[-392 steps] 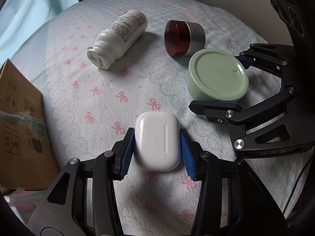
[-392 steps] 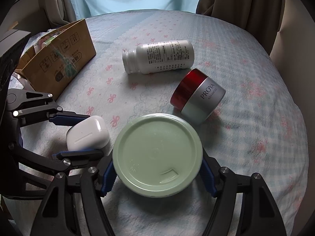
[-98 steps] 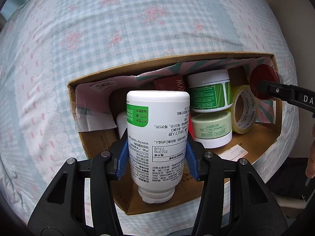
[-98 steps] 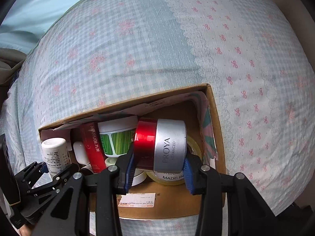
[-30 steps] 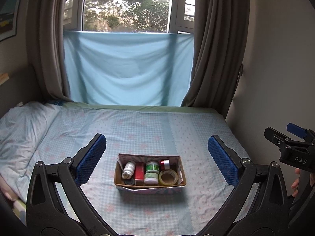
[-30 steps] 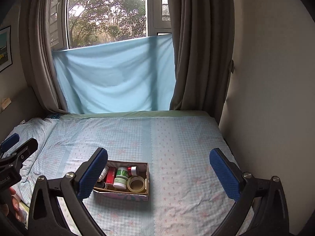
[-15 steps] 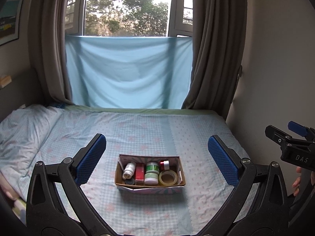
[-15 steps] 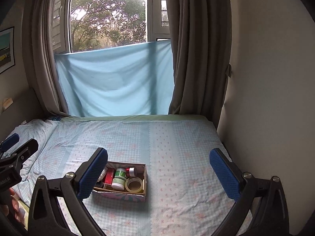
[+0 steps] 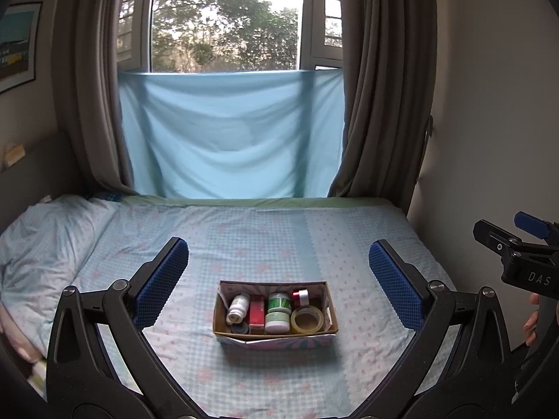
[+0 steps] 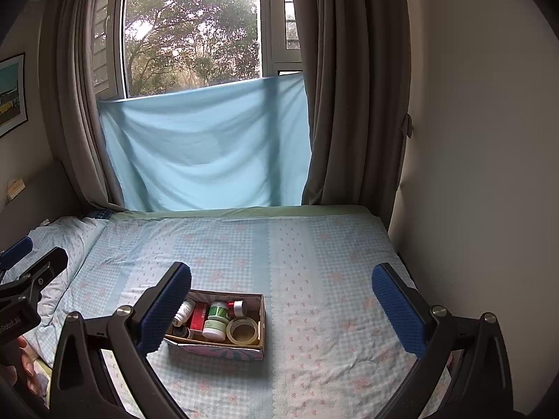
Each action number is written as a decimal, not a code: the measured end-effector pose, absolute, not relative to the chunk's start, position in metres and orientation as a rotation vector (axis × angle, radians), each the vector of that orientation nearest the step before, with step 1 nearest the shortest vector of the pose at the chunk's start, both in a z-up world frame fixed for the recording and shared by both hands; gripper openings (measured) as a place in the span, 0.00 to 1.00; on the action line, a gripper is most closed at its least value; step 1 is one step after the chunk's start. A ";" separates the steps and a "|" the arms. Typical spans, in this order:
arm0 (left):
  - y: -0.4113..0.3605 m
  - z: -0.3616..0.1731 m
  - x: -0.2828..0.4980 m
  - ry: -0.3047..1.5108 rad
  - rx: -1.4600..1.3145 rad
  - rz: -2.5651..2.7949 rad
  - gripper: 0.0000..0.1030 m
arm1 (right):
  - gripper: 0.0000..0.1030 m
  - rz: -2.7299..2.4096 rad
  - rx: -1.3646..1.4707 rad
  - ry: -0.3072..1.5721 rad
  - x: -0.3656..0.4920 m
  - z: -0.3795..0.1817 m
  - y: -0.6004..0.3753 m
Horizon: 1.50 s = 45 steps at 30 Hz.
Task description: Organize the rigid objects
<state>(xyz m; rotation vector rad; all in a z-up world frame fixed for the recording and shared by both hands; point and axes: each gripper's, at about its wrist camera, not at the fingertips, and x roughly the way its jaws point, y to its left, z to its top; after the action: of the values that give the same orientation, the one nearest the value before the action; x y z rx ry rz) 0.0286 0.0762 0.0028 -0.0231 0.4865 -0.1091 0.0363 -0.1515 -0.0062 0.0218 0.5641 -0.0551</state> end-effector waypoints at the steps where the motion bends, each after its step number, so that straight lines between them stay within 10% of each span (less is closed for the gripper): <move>1: 0.076 0.003 0.029 0.487 -0.023 -0.109 1.00 | 1.00 -0.056 0.020 0.563 0.037 -0.006 -0.151; 45: 0.088 0.007 0.046 0.434 -0.055 -0.050 1.00 | 1.00 -0.080 0.016 0.558 0.060 -0.006 -0.147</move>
<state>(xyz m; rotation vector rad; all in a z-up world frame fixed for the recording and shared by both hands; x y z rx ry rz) 0.0464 0.0881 0.0065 -0.0548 0.4340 -0.0505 0.0603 -0.1469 -0.0058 0.0159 0.5581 -0.0796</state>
